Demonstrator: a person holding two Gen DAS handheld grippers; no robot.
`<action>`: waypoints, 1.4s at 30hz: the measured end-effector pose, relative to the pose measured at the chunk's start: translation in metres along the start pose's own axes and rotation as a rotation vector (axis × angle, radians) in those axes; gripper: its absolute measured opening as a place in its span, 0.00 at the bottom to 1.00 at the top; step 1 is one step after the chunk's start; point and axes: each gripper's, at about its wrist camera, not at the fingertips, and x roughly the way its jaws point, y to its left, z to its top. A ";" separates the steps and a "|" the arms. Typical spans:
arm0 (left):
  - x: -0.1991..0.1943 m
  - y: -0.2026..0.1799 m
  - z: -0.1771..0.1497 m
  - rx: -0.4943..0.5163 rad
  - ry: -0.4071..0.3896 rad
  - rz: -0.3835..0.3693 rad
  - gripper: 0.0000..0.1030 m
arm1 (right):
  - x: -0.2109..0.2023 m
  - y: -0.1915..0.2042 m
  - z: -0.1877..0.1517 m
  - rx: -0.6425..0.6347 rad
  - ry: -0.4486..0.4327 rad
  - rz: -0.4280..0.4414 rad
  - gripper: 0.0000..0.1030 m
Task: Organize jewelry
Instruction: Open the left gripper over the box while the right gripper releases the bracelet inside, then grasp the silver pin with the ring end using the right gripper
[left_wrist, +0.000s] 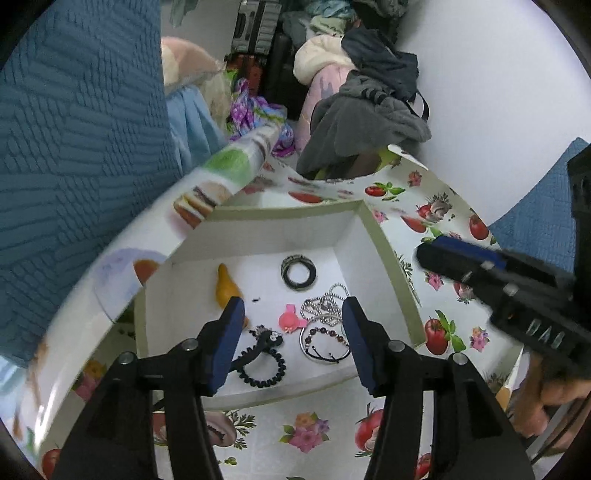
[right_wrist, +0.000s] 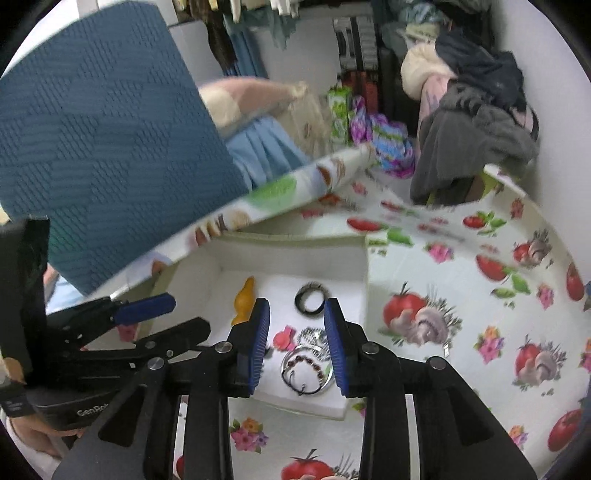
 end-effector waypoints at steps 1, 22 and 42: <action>-0.003 -0.002 0.001 0.007 -0.007 0.005 0.54 | -0.004 -0.002 0.002 0.000 -0.011 -0.002 0.28; -0.011 -0.020 -0.025 0.003 -0.064 -0.018 0.54 | 0.032 -0.144 -0.032 0.132 0.014 -0.184 0.28; 0.021 -0.019 -0.043 -0.008 -0.009 0.014 0.54 | 0.103 -0.168 -0.092 0.158 0.172 -0.221 0.15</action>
